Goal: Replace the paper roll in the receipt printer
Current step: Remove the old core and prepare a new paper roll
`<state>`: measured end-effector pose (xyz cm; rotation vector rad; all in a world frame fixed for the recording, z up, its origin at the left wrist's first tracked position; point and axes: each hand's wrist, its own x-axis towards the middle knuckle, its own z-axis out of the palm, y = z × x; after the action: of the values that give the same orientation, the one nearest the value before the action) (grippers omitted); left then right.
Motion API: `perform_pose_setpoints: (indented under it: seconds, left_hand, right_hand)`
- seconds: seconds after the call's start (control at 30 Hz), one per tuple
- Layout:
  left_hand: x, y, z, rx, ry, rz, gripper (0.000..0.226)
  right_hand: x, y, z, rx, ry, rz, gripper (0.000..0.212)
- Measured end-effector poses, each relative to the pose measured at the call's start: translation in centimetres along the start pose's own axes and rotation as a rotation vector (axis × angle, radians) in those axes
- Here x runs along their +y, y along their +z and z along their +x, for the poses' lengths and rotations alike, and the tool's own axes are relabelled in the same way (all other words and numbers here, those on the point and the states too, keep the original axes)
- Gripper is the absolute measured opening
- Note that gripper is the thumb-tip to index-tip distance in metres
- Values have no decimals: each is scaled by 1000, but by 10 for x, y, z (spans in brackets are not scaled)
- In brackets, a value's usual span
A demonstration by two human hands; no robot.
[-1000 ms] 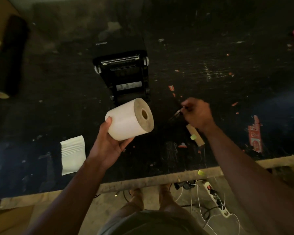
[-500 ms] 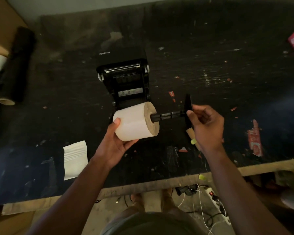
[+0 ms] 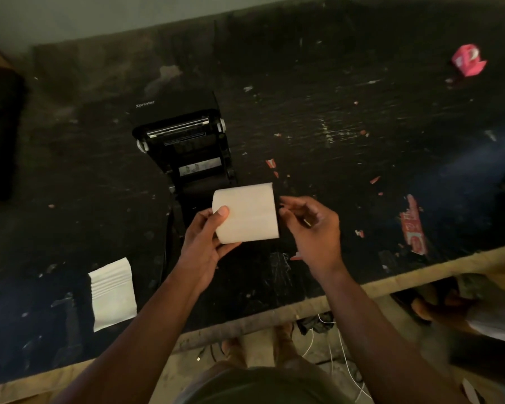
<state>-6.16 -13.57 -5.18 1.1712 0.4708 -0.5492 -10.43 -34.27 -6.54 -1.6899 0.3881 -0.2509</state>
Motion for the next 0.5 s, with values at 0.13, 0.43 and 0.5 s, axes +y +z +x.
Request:
perform_pose_setpoints:
  seconds: [0.13, 0.43, 0.5]
  left_hand:
    - [-8, 11, 5, 12, 32, 53, 71]
    - [-30, 78, 22, 42, 89, 250, 81]
    - [-32, 98, 26, 18, 86, 289, 63]
  right_hand:
    - [8, -11, -1, -6, 254, 154, 22]
    - [10, -29, -2, 166, 572, 573, 62]
    - [9, -42, 5, 258, 579, 577, 61]
